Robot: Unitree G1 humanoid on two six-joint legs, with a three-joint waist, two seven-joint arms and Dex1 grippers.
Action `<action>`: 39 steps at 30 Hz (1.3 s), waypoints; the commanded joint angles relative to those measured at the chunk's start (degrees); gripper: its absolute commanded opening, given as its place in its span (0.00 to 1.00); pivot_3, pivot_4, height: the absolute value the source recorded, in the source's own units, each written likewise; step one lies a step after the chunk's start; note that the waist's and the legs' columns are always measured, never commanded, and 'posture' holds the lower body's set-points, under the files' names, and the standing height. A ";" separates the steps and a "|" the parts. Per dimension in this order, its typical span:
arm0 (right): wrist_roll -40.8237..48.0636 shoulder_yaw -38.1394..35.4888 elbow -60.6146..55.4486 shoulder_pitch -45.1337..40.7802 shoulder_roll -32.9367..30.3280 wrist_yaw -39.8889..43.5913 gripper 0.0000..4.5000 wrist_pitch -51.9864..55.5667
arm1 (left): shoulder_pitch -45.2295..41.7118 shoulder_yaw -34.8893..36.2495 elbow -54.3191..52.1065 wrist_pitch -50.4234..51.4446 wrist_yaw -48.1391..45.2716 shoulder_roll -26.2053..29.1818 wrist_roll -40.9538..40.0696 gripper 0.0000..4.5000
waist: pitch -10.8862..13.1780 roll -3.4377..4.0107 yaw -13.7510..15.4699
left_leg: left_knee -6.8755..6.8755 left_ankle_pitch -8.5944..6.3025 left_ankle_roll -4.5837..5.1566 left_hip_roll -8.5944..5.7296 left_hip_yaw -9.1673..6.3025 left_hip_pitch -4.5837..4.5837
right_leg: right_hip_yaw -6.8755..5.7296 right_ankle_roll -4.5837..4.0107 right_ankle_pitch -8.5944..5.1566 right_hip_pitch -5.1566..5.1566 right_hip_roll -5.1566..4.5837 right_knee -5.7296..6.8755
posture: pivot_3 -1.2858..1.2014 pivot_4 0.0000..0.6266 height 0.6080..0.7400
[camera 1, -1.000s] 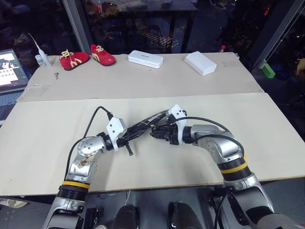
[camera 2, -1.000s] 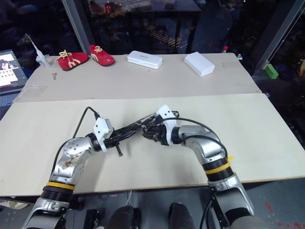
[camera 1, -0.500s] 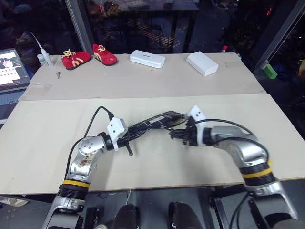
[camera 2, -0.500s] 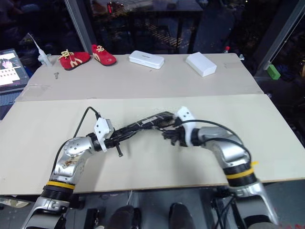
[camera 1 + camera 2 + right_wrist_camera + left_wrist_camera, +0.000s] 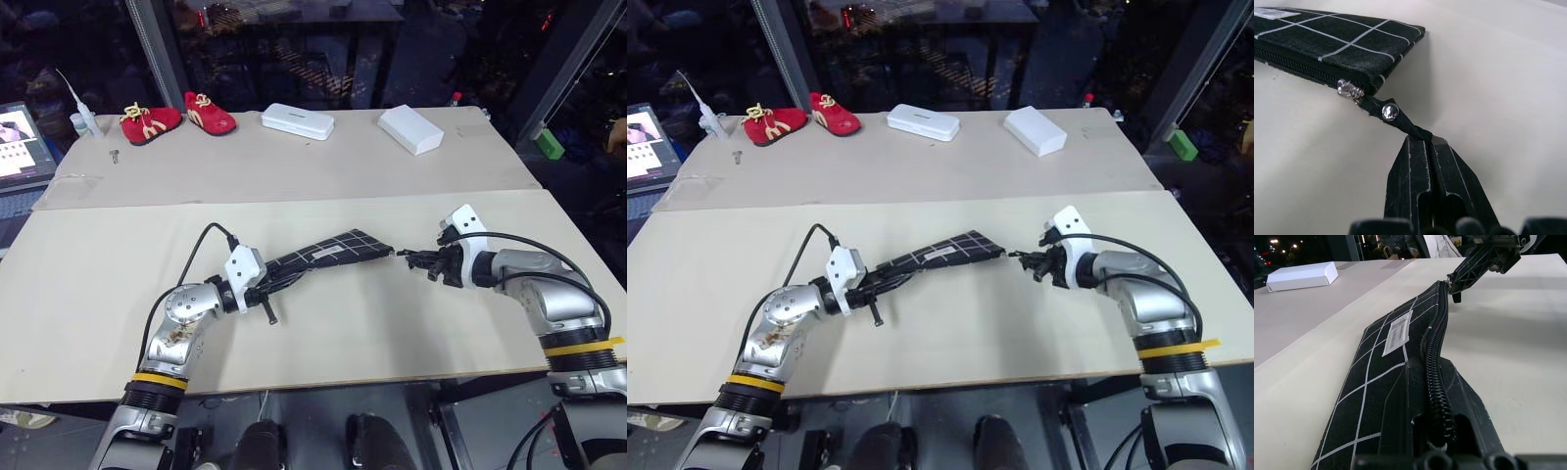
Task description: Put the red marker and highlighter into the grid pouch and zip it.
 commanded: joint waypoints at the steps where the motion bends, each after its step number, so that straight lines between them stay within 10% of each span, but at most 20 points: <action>1: 2.67 -1.01 -5.93 1.58 0.53 1.42 0.35 2.45 | -0.80 0.64 -0.71 -1.63 -0.25 0.13 -0.12 0.00 | 0.00 0.00 0.07 | 0.00 0.00 0.00 0.00 -0.02 0.00 | 0.00 0.00 0.00 0.00 0.00 0.00 | 0.52 0.24 1.00; 8: 7.36 -9.38 -10.33 7.97 -6.47 5.94 0.88 4.36 | -5.23 -2.08 4.05 -4.64 -4.62 -0.53 1.26 0.00 | 0.01 0.00 1.14 | 0.02 0.00 0.00 -0.07 -0.04 -0.03 | -0.03 0.01 -0.01 0.01 -0.07 -0.02 | 0.52 0.24 1.00; 16: 11.49 -25.24 -16.74 24.67 -13.68 11.93 0.88 0.23 | -11.53 -6.91 12.96 -14.08 -12.70 -1.53 4.65 0.00 | 0.01 -0.01 1.83 | 0.00 -0.05 0.10 -0.30 -0.01 -0.09 | -0.08 0.15 -0.07 0.12 -0.17 -0.24 | 0.52 0.24 1.00; 24: 10.36 -25.00 -18.14 28.20 -11.31 7.18 0.88 -0.38 | -14.98 -7.74 23.82 -21.13 -14.71 -2.73 7.22 0.00 | 0.03 -0.04 1.00 | 0.05 -0.02 0.13 -0.30 -0.15 0.05 | 0.11 0.23 -0.06 0.18 -0.13 -0.25 | 0.52 0.24 1.00; 33: 9.06 -22.04 -14.03 26.64 -11.56 7.06 0.90 -1.57 | -9.15 -2.46 7.95 -5.34 -13.58 -2.35 -4.53 0.69 | 0.02 -0.03 1.19 | 0.03 -0.03 0.16 -0.32 -0.31 -0.07 | 0.12 0.29 -0.07 0.13 -0.19 -0.30 | 0.52 0.24 1.00; 39: 6.78 -20.21 -6.91 23.35 -12.16 8.40 0.90 -4.68 | -4.22 2.30 -5.57 14.99 -6.20 1.21 -11.68 0.69 | 0.01 0.00 1.19 | 0.04 -0.03 0.16 -0.33 -0.36 0.02 | 0.12 0.31 -0.07 0.20 -0.19 -0.26 | 0.52 0.24 1.00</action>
